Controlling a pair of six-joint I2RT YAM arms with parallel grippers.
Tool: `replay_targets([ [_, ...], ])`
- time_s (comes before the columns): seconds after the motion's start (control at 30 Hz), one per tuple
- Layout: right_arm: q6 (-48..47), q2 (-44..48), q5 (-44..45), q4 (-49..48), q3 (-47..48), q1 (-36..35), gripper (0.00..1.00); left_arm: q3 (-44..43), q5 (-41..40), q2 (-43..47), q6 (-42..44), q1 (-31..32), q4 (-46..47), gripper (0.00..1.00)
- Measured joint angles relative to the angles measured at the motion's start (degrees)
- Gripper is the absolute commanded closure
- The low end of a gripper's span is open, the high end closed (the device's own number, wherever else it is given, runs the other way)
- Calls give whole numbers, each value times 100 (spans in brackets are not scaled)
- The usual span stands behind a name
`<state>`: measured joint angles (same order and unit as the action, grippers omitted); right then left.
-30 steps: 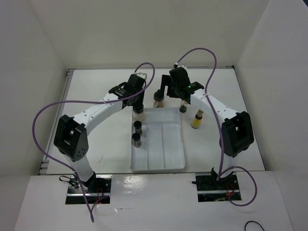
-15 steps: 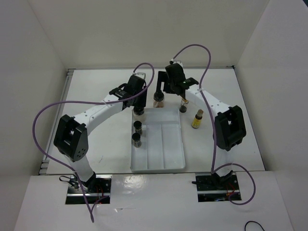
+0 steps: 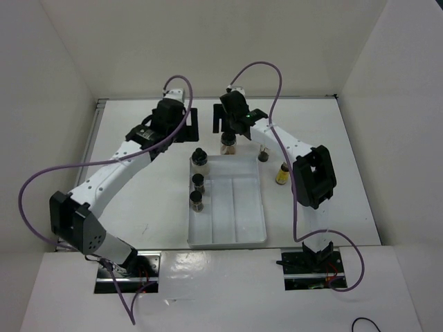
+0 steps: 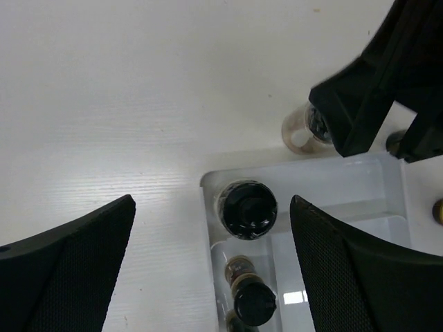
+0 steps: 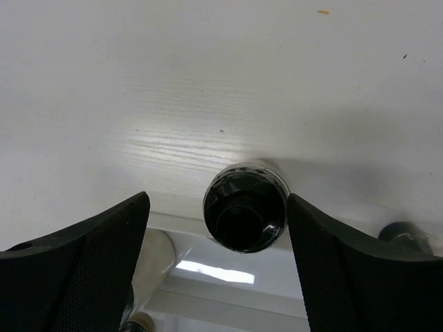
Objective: Organize the condiment bottles
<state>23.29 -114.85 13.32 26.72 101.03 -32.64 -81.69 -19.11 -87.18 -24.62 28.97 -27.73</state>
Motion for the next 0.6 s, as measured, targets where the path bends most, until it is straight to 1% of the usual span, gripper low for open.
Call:
replay_targets([
  [0.07,-2,-72,46,96,7,-26,21,94,-22,313,-17,-208,-11,1],
  [0.13,-7,-116,92,179,22,-46,21,210,-26,509,-72,-402,-9,1],
  [0.17,-2,-125,118,208,22,-55,21,280,-13,566,-96,-516,-13,1],
  [0.23,-4,-127,190,258,24,-76,27,461,59,610,-114,-721,-9,1],
  [0.33,0,-131,284,334,44,-76,30,798,219,614,-129,-935,-22,1],
  [0.37,2,-142,313,372,70,-76,35,892,269,614,-131,-977,-50,1],
  [0.5,13,-170,424,448,133,-76,47,1036,400,614,-133,-1075,-120,1],
  [0.57,17,-181,455,468,140,-76,48,1036,446,616,-131,-1113,-96,1],
  [0.6,22,-188,468,479,140,-76,51,1036,452,616,-131,-1121,-96,1],
])
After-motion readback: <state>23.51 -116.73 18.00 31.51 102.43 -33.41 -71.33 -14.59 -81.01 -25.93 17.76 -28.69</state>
